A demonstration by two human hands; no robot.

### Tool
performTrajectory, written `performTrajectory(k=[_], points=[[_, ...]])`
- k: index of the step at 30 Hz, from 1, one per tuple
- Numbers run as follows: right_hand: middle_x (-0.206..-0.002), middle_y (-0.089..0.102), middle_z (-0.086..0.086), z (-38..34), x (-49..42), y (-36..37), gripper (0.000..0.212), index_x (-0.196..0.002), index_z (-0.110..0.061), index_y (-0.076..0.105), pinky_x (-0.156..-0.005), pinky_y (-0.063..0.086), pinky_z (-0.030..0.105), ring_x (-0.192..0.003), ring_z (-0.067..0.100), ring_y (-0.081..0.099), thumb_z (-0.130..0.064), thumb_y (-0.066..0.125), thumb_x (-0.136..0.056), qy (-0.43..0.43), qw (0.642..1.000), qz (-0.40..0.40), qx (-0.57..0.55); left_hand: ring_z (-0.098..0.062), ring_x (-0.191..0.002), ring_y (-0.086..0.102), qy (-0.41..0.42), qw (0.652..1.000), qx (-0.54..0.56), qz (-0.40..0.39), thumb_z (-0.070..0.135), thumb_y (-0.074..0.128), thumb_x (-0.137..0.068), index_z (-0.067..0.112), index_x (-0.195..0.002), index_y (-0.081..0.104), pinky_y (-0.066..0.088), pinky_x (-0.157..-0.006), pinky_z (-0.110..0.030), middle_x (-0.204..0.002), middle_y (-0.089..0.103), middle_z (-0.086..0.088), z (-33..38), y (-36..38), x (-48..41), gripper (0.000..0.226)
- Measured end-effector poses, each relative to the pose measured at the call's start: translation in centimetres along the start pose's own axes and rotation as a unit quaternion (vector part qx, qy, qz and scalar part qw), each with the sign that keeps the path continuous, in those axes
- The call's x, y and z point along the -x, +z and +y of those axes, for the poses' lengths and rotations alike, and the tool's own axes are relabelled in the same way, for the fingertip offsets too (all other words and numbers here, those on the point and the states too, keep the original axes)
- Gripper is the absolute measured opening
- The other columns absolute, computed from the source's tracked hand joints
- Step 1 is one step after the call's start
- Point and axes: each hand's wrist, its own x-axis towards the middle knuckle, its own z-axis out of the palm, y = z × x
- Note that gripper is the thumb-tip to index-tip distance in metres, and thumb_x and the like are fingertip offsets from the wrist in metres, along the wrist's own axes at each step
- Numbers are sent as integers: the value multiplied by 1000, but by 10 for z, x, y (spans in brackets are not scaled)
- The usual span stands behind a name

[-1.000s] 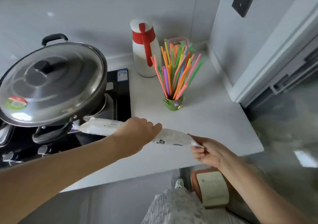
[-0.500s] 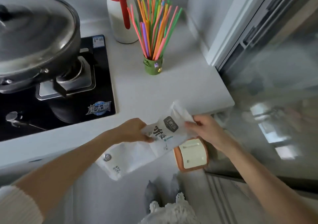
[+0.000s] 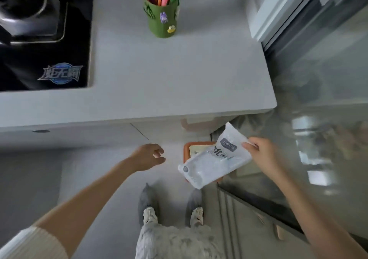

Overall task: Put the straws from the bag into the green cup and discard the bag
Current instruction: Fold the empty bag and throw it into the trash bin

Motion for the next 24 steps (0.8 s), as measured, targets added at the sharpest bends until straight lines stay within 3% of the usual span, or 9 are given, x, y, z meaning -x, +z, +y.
performTrajectory(k=[2, 4, 8, 10, 14, 16, 20, 22, 24], points=[[-52, 34, -3, 18, -9, 6, 30, -62, -24, 40, -51, 41, 43, -53, 26, 38, -46, 47, -82, -23, 998, 45, 46, -22, -111, 59, -7, 1000, -12, 28, 26, 55, -93, 13, -120, 60, 45, -95, -31, -123, 64, -3, -2, 32, -21, 30], [-56, 48, 4, 19, -16, 7, 27, -69, -20, 53, -53, 41, 41, -55, 32, 45, -38, 52, -89, -31, 992, 76, 98, -23, -118, 56, -15, 999, -19, 47, 21, 49, -96, 13, -124, 58, 43, -98, -30, -130, 61, -3, -4, 63, -43, 31], [-54, 56, 15, 30, -38, 31, 18, -66, -5, 60, -45, 16, 23, -50, 24, 33, -8, 67, -83, -77, 959, 189, 197, -24, -129, 47, 7, 995, -71, 77, 12, 42, -97, 15, -131, 53, 39, -105, -32, -140, 53, -4, -14, 113, -94, 37], [-52, 55, 12, 47, -53, 55, 15, -65, -6, 61, -46, 13, 21, -51, 21, 33, 0, 70, -75, -99, 951, 188, 222, -25, -128, 48, 23, 990, -115, 82, 11, 43, -96, 15, -132, 53, 41, -104, -35, -138, 55, -4, -19, 134, -123, 38], [-58, 60, 8, 77, -76, 91, 10, -71, -7, 66, -48, 30, 26, -53, 29, 49, 3, 65, -76, -162, 943, 194, 214, -24, -117, 52, 51, 977, -194, 64, 9, 44, -92, 17, -127, 55, 39, -99, -34, -126, 63, -2, -23, 175, -187, 37], [-62, 64, 7, 87, -85, 104, 12, -77, -7, 69, -50, 37, 29, -56, 30, 54, -1, 59, -78, -207, 936, 188, 213, -24, -123, 48, 46, 974, -216, 46, 11, 43, -92, 19, -129, 50, 34, -104, -36, -128, 61, -1, -28, 190, -217, 38], [-66, 67, 7, 95, -88, 100, 14, -79, -10, 71, -50, 42, 32, -60, 30, 56, -6, 58, -80, -223, 934, 180, 211, -31, -144, 17, 20, 969, -247, 7, 33, 28, -100, 30, -141, 35, 9, -116, -58, -156, 27, -2, -33, 205, -242, 42], [-67, 67, 5, 118, -116, 132, 14, -79, -11, 71, -52, 39, 30, -61, 30, 54, -7, 58, -81, -248, 925, 169, 232, -37, -146, 6, -17, 980, -200, -3, 42, 20, -100, 39, -141, 33, 9, -113, -63, -159, 11, -6, -49, 237, -290, 43], [-69, 69, 5, 114, -119, 127, 15, -81, -10, 72, -54, 40, 30, -63, 30, 55, -9, 57, -82, -245, 931, 152, 226, -39, -145, 4, -36, 985, -164, -32, 45, 18, -99, 43, -141, 32, 19, -112, -62, -159, 10, -7, -48, 238, -294, 44]])
